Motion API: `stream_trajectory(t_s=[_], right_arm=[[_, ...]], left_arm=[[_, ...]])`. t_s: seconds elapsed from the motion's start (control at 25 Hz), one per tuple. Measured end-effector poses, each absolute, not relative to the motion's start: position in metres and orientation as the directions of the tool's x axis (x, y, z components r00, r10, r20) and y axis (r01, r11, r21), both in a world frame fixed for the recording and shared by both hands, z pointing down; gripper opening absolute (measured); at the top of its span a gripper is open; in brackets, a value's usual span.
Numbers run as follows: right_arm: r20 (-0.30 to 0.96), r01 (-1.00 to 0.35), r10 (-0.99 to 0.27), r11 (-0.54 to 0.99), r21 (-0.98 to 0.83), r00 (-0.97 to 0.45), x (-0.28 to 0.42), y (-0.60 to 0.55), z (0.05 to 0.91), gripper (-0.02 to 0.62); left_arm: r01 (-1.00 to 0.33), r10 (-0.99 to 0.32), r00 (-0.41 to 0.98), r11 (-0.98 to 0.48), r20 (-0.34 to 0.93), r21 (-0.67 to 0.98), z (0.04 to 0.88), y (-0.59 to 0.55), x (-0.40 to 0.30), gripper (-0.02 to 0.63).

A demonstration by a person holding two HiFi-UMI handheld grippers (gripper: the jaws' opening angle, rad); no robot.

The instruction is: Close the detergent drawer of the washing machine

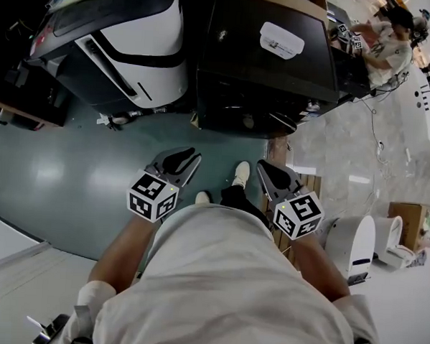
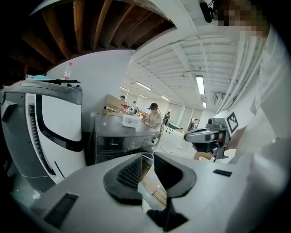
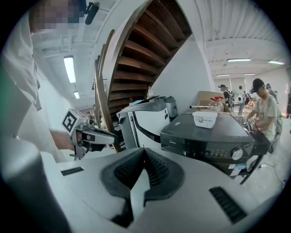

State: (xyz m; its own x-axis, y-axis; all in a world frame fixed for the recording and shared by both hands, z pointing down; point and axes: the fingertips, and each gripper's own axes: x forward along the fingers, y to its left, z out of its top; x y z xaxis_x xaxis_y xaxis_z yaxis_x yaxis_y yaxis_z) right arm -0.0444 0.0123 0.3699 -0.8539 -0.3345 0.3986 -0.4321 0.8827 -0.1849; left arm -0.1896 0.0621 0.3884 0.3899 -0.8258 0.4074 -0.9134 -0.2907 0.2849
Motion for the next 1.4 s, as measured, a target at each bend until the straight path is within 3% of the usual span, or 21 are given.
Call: stream_trajectory(t_s=[0.4,1.4], right_arm=[[0.399,-0.436,-0.336,0.879,-0.191,-0.853,-0.047,0.031,0.365,0.006],[0.391,-0.422,-0.324,0.885,-0.197,-0.861,-0.055,0.046,0.361,0.006]], left_arm=[[-0.874,-0.799,0.471,-0.365,0.373,0.322,0.371,0.078,-0.178,0.077],[-0.848,-0.783,0.512,-0.396,0.353,0.351,0.366,0.087,-0.170,-0.003]])
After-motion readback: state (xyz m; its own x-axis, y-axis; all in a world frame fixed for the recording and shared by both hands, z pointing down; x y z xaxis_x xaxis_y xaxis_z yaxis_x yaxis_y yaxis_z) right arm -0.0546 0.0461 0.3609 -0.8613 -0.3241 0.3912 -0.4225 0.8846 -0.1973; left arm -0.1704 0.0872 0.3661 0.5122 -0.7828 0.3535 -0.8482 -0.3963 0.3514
